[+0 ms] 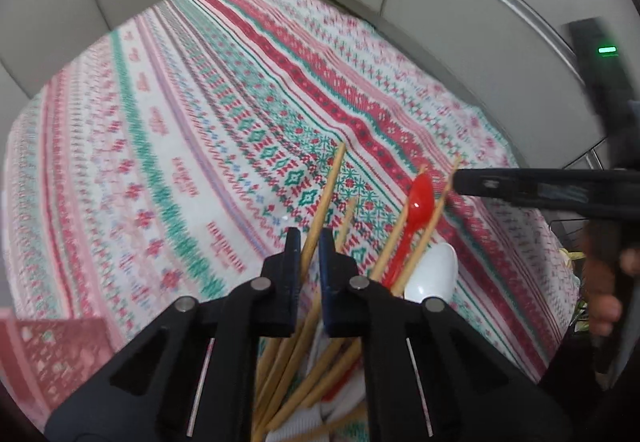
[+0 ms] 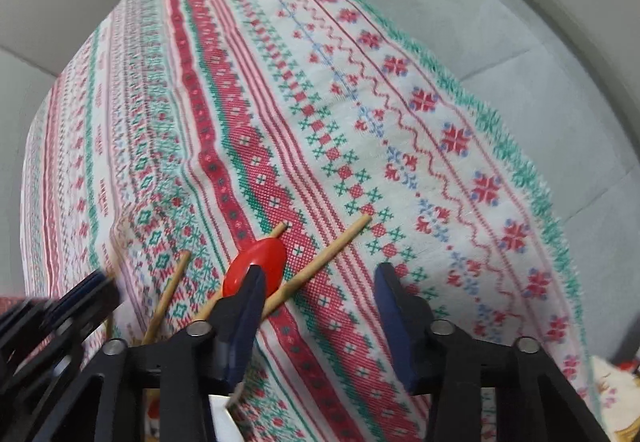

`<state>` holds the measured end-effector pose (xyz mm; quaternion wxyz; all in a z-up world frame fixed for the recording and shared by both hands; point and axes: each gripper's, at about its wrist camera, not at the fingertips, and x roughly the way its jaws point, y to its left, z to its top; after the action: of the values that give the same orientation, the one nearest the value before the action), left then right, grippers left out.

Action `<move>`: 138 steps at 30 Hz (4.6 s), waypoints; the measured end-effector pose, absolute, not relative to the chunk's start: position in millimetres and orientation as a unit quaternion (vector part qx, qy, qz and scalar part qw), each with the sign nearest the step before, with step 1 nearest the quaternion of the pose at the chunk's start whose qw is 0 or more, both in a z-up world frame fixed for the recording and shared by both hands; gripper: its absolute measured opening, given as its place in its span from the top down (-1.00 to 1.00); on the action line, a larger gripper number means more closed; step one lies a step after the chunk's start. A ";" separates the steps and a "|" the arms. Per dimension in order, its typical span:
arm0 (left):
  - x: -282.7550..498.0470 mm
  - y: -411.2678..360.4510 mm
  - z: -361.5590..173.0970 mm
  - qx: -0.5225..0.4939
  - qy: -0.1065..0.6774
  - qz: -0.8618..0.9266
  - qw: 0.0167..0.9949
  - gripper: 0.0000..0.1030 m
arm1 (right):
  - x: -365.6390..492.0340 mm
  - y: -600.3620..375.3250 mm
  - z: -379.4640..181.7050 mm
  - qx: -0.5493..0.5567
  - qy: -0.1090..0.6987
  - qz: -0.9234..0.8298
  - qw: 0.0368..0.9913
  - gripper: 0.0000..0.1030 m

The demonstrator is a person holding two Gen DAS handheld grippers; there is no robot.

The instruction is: Organize utensils

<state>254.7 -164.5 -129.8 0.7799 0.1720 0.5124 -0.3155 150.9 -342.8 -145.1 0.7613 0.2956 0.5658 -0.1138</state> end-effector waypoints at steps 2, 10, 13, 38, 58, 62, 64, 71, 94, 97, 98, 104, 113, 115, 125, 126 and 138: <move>237.2 -154.3 -109.7 0.165 0.499 -0.312 0.791 0.82 | 154.8 -345.2 -154.0 0.311 0.565 -0.124 0.754 0.23; 196.6 -126.2 -61.4 0.147 0.455 -0.279 0.833 0.82 | 163.2 -334.1 -154.4 0.267 0.547 -0.181 0.772 0.64; 185.9 -115.8 -50.6 0.136 0.442 -0.262 0.847 0.82 | 161.3 -334.0 -155.1 0.275 0.532 -0.193 0.777 0.79; 147.2 15.8 10.6 -0.070 0.350 -0.236 0.904 0.88 | 108.2 -314.3 -50.6 0.335 0.426 -0.060 0.838 0.99; 143.0 -8.1 -5.4 -0.020 0.365 -0.233 0.901 0.88 | 168.0 -317.4 -153.4 0.217 0.532 -0.235 0.784 0.60; 143.2 -8.3 -6.4 -0.024 0.367 -0.229 0.901 0.88 | 164.6 -318.8 -154.0 0.229 0.510 -0.247 0.792 0.77; 143.6 -8.2 -7.3 -0.028 0.369 -0.228 0.901 0.88 | 159.6 -327.3 -154.5 0.257 0.495 -0.239 0.795 0.84; 143.8 -4.4 -6.5 -0.032 0.365 -0.224 0.903 0.88 | 138.0 -353.6 -144.6 0.387 0.462 -0.187 0.776 0.90; 143.3 75.6 51.2 -0.138 0.227 -0.149 0.952 0.88 | 70.6 -265.6 51.4 0.351 0.246 0.013 0.903 0.91; 153.9 78.4 45.9 -0.136 0.220 -0.129 0.957 0.89 | 71.8 -251.9 61.8 0.346 0.224 0.032 0.911 0.91; 157.9 77.5 43.9 -0.131 0.218 -0.123 0.959 0.89 | 72.9 -247.5 64.6 0.343 0.216 0.038 0.913 0.91; 169.2 72.9 38.6 -0.095 0.194 -0.109 0.970 0.89 | 82.7 -224.5 72.5 0.333 0.188 0.064 0.922 0.91; 196.3 64.9 14.0 -0.043 0.211 -0.102 0.971 0.89 | 114.2 -177.9 70.2 0.293 0.172 0.092 0.936 0.91; 200.9 67.8 4.6 -0.042 0.225 -0.100 0.968 0.89 | 121.2 -167.6 66.6 0.278 0.171 0.094 0.940 0.91; 213.4 70.1 -16.6 -0.052 0.275 -0.107 0.954 0.89 | 158.2 -110.5 30.8 0.186 0.213 0.114 0.952 0.91; 213.5 69.1 -17.2 -0.052 0.276 -0.108 0.953 0.89 | 160.7 -107.6 26.1 0.179 0.219 0.115 0.952 0.91; 214.1 71.5 -15.6 -0.058 0.288 -0.112 0.949 0.61 | 173.7 -94.3 -7.1 0.169 0.270 0.128 0.939 0.84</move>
<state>214.1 71.5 -15.6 0.9491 -0.0581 0.2885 -0.1120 173.7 -94.3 -7.1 0.9392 0.1693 0.2696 0.1284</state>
